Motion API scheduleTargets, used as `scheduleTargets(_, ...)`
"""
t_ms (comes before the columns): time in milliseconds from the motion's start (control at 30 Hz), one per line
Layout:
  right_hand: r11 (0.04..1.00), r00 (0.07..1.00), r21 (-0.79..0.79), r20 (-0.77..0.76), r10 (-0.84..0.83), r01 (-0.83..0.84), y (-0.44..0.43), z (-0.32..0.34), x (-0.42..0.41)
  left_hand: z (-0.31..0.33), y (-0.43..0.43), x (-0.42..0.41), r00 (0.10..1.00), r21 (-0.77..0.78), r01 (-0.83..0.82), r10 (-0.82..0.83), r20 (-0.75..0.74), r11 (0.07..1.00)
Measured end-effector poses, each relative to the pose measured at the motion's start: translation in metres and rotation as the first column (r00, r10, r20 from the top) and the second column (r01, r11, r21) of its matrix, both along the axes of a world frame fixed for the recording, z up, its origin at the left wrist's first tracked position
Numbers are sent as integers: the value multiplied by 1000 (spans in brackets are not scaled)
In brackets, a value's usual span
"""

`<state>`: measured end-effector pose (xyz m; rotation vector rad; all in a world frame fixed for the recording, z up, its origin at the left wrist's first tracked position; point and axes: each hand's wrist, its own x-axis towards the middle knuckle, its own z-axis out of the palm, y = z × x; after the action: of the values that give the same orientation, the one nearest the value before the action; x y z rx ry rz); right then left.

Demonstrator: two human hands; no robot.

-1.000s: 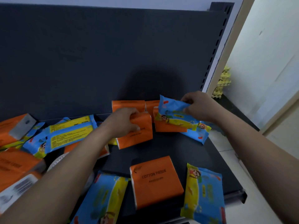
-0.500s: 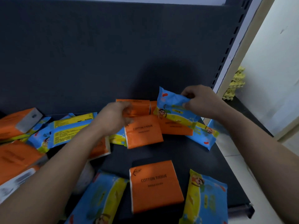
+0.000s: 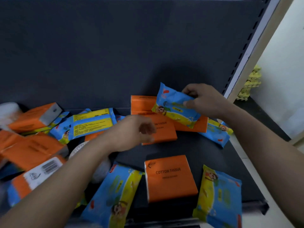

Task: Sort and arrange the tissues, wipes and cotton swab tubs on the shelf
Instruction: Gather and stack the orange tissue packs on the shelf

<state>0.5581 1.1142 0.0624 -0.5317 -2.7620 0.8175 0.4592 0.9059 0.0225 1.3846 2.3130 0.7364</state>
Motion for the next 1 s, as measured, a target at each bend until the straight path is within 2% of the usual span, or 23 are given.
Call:
scheduleTargets(133,998,998,26,20,-66,65,0,0,26,-1,26,29,988,5,154,-154,28,988)
scheduleTargets(300,971,972,50,12,-235,234,-1,-1,78,-8,45,57,958,51,285,-286,25,957)
scheduleTargets(433,930,930,15,-4,-368,368,-9,-11,127,-20,59,86,942,20,336,-336,-3,942)
scheduleTargets(500,908,908,14,6,-419,419,-14,-17,150,-25,64,102,936,-64,348,-351,-42,935)
scheduleTargets(567,891,891,21,20,-454,453,-18,-23,170,-29,66,120,911,-218,343,-380,-162,914)
scheduleTargets(633,883,882,17,29,-470,470,-19,-27,185,-34,70,137,856,-380,300,-423,-298,875)
scheduleTargets(700,887,886,16,39,-462,462,-17,-31,196,-40,74,152,822,-524,219,-445,-357,823)
scheduleTargets(800,908,907,34,32,-419,418,-9,-34,207,-47,81,165,882,-583,125,-359,-304,802)
scheduleTargets(867,925,926,48,20,-377,376,-2,-35,212,-47,87,168,940,-558,86,-252,-229,826)
scheduleTargets(1000,953,955,62,0,-298,297,15,-34,222,-39,92,187,988,-463,-11,-63,-144,887)
